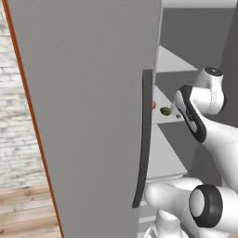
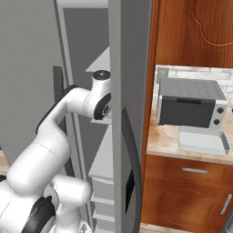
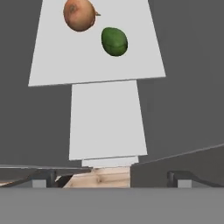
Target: Take the avocado and onion out of the freezer and place them in the tupperware container on the counter. Then put the tupperware containing the vegetables back in the freezer.
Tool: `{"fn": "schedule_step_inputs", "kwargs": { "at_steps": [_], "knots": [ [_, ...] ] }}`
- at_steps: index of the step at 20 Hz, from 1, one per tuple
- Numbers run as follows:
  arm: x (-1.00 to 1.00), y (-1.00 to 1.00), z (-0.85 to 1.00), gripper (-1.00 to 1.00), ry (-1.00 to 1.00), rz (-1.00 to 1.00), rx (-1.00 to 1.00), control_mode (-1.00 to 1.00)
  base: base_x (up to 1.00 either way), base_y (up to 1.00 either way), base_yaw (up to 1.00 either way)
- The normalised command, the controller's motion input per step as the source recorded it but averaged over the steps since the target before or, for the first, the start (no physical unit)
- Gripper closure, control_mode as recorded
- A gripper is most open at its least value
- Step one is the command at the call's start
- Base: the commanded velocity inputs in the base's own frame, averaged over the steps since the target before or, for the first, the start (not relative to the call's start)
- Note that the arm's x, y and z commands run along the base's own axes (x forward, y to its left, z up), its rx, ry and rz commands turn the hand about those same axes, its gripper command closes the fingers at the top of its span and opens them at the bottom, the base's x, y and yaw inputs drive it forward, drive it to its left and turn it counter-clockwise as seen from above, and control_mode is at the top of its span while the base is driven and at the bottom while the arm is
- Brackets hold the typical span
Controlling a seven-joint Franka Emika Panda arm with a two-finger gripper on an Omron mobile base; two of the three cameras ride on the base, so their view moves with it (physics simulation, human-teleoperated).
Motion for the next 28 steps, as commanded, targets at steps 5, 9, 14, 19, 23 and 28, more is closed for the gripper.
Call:
{"fn": "schedule_step_inputs", "kwargs": {
  "at_steps": [5,9,14,19,23,28],
  "knots": [
    [0.37,0.00,-0.21,-1.00,-0.11,0.01,0.00,-1.00,0.00,0.00,0.00],
    [0.37,0.00,-0.24,-1.00,-0.11,0.00,0.00,-1.00,0.00,0.00,0.00],
    [0.43,0.00,-0.19,-1.00,-0.03,0.00,0.00,-1.00,0.00,0.00,0.00],
    [0.53,0.00,-0.02,-1.00,0.00,0.00,0.00,-1.00,0.00,0.00,0.00],
    [0.44,0.00,-0.08,-1.00,0.00,0.00,0.00,-1.00,0.00,0.00,0.00],
    [0.36,0.00,-0.07,-1.00,0.00,0.00,0.00,-1.00,0.00,0.00,0.00]
  ]
}}
